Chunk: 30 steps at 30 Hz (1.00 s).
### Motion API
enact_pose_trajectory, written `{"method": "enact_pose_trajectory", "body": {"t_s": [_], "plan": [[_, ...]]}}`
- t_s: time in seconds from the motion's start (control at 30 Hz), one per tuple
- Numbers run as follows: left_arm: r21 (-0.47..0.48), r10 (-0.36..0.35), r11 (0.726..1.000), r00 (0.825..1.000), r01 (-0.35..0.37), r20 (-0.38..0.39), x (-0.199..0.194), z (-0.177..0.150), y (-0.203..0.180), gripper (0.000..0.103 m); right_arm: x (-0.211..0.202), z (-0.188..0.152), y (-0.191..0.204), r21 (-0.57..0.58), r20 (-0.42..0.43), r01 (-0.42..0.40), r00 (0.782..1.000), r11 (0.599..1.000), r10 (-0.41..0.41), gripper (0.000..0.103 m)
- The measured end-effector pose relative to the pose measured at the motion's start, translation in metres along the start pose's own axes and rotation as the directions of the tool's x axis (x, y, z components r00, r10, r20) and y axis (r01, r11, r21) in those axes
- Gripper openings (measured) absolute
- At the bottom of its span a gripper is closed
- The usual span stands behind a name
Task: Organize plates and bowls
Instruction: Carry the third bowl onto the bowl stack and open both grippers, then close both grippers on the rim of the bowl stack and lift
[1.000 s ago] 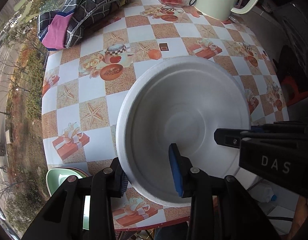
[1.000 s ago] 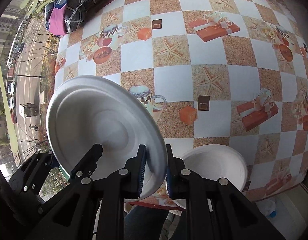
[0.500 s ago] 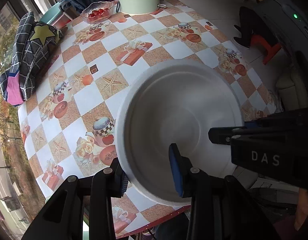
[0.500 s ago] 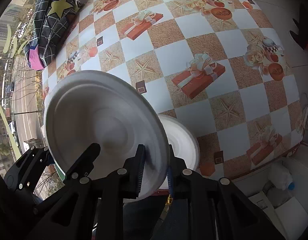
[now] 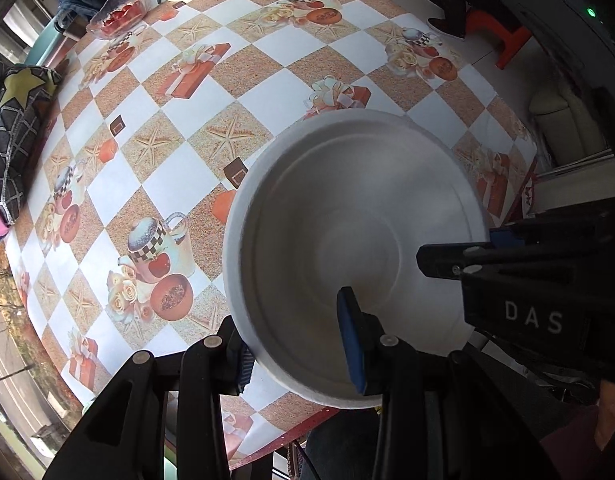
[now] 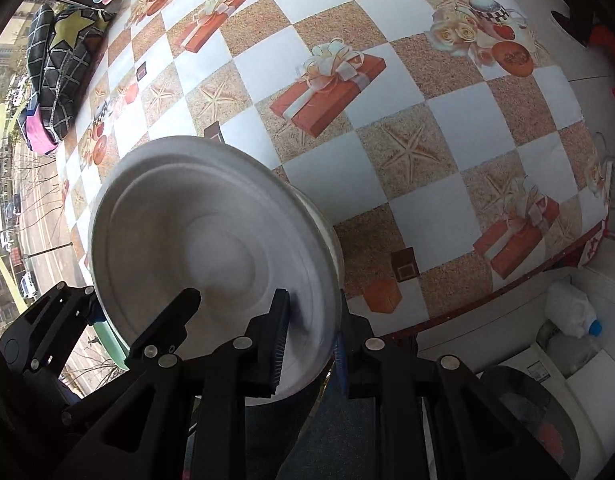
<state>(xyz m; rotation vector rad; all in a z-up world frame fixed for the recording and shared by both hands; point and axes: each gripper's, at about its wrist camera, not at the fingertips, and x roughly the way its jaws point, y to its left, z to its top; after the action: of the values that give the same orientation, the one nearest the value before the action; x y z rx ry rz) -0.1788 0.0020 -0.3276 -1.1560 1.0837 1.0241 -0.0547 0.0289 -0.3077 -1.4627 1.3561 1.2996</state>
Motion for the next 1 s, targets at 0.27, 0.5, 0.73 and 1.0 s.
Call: {"method": "enact_pose_trajectory", "body": {"t_s": [0.27, 0.5, 0.73, 1.0], "plan": [[-0.028, -0.014, 1.0, 1.0, 0.014, -0.023, 0.006, 0.002, 0.008, 0.057, 0.02, 0.003, -0.001, -0.002, -0.054, -0.014, 0.998, 1.0, 0.014, 0.022], [-0.1, -0.044, 0.994, 0.999, 0.045, 0.01, -0.006, -0.008, 0.03, 0.079, 0.019, 0.009, -0.003, -0.008, -0.056, 0.002, 0.998, 1.0, -0.002, 0.022], [-0.27, -0.12, 0.957, 0.992, 0.108, -0.03, 0.003, -0.023, 0.066, 0.079, 0.011, 0.014, -0.008, -0.006, -0.017, -0.003, 1.0, 1.0, 0.003, 0.103], [-0.363, -0.134, 0.927, 0.988, 0.097, -0.077, 0.015, -0.033, 0.081, 0.079, 0.013, 0.017, -0.017, 0.021, -0.025, 0.03, 0.999, 0.999, -0.029, 0.103]]}}
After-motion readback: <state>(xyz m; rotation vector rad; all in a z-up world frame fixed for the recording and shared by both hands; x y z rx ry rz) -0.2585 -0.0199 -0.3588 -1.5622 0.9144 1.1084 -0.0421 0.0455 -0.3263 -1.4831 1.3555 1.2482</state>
